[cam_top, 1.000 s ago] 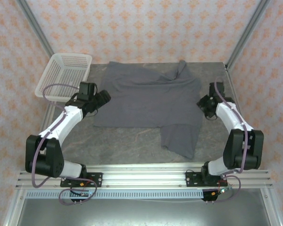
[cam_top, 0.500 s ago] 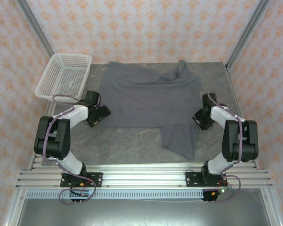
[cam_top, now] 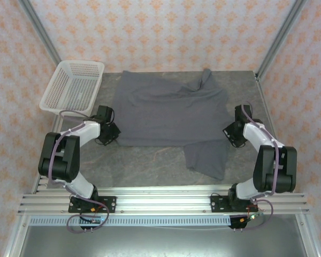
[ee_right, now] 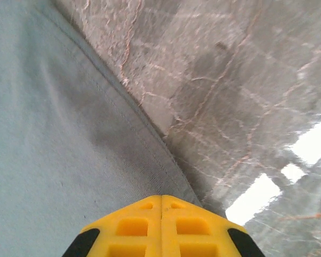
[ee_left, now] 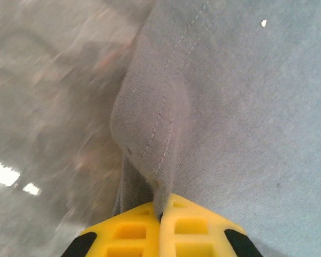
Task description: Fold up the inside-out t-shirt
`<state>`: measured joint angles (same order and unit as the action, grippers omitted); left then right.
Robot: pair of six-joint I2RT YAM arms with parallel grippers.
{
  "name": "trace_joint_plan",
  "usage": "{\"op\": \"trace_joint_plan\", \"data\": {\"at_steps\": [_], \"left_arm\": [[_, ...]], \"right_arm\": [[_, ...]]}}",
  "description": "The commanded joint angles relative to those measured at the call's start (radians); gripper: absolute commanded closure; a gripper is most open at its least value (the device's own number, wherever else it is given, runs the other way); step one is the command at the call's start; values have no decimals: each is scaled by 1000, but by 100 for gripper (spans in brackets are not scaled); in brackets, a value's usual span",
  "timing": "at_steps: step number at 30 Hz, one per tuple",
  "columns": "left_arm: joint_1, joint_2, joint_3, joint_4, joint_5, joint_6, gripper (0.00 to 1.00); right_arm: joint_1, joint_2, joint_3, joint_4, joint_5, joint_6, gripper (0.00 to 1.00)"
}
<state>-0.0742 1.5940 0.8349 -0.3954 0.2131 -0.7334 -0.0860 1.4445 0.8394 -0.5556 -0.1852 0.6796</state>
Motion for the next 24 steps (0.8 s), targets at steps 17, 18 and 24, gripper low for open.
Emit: {"op": "trace_joint_plan", "data": {"at_steps": [17, 18, 24], "left_arm": [[2, -398, -90, -260, -38, 25, 33], [2, -416, -98, -282, -42, 23, 32], [2, -464, -174, -281, -18, 21, 26]], "right_arm": [[-10, -435, -193, -298, 66, 76, 55], [-10, -459, -216, -311, 49, 83, 55], [-2, -445, -316, -168, -171, 8, 54]]}}
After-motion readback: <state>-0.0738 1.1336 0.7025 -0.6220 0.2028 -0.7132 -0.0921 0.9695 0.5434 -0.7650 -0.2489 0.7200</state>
